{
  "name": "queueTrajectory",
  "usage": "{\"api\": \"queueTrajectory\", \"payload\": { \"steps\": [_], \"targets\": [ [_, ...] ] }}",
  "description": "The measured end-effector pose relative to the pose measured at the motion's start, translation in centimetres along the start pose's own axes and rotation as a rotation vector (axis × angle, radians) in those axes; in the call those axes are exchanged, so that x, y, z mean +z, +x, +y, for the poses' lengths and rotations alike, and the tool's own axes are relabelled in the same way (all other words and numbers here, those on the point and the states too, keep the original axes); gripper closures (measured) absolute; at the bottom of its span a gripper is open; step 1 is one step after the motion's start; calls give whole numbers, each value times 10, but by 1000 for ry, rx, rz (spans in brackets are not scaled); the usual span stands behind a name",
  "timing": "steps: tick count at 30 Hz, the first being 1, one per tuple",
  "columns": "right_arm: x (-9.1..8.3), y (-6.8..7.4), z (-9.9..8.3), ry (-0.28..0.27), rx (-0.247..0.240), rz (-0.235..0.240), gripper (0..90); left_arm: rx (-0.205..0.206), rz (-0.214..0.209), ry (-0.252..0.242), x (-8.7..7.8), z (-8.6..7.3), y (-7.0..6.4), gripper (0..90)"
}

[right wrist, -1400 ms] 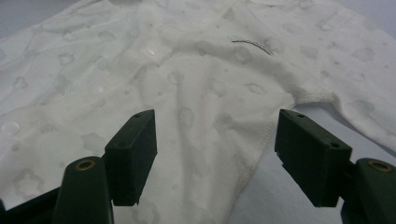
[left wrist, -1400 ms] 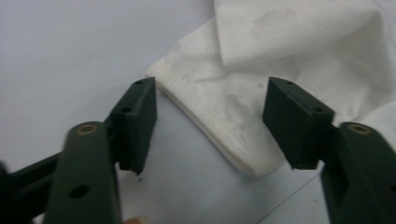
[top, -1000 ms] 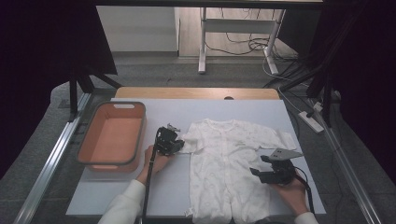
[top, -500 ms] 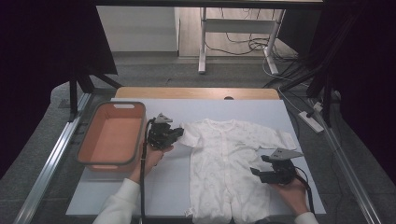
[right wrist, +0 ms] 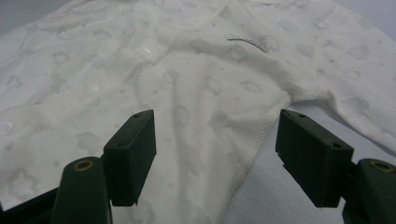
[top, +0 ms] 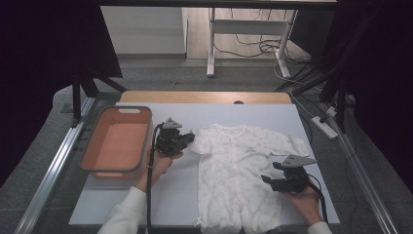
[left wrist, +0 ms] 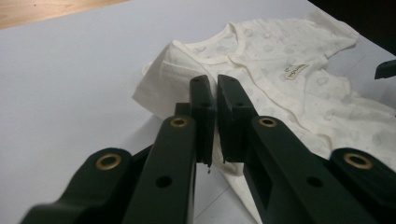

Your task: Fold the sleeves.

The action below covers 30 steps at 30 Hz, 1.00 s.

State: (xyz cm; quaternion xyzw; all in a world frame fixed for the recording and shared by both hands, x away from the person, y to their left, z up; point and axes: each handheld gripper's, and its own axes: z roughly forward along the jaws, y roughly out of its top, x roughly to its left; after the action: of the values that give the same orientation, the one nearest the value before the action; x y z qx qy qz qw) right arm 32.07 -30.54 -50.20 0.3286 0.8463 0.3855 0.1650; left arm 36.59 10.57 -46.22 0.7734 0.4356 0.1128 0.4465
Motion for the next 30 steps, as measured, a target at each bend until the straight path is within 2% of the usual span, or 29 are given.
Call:
{"api": "queueTrajectory", "payload": {
  "steps": [7,14,19,25,30],
  "targets": [
    [0,0,0,1,-4,-1,287,22,-16,11,7,4,-10,843],
    [-1,-1,0,-10,7,0,283,3,-37,-1,14,6,-15,843],
    [-2,-2,1,-32,31,21,283,7,-56,16,22,4,-22,843],
    [-6,-5,0,-48,45,17,282,23,-52,35,28,5,-27,843],
    [-6,-6,0,-49,42,16,282,10,-35,30,31,10,-30,842]
  ]
}}
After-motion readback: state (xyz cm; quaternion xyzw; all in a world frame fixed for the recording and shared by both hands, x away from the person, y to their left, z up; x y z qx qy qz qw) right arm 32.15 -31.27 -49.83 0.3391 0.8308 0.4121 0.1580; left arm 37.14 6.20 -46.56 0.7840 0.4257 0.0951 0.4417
